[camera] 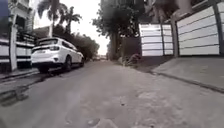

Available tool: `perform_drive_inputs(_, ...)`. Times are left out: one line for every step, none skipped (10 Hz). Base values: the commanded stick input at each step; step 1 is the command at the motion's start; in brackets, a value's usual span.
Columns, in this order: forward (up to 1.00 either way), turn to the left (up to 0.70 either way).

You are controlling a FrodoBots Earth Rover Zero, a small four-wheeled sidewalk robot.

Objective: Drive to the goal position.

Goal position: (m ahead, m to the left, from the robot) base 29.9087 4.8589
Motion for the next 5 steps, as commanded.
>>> perform_drive_inputs(1.00, 0.04)
perform_drive_inputs(1.00, 0.04)
perform_drive_inputs(1.00, 0.04)
perform_drive_inputs(1.00, 0.04)
perform_drive_inputs(1.00, 0.04)
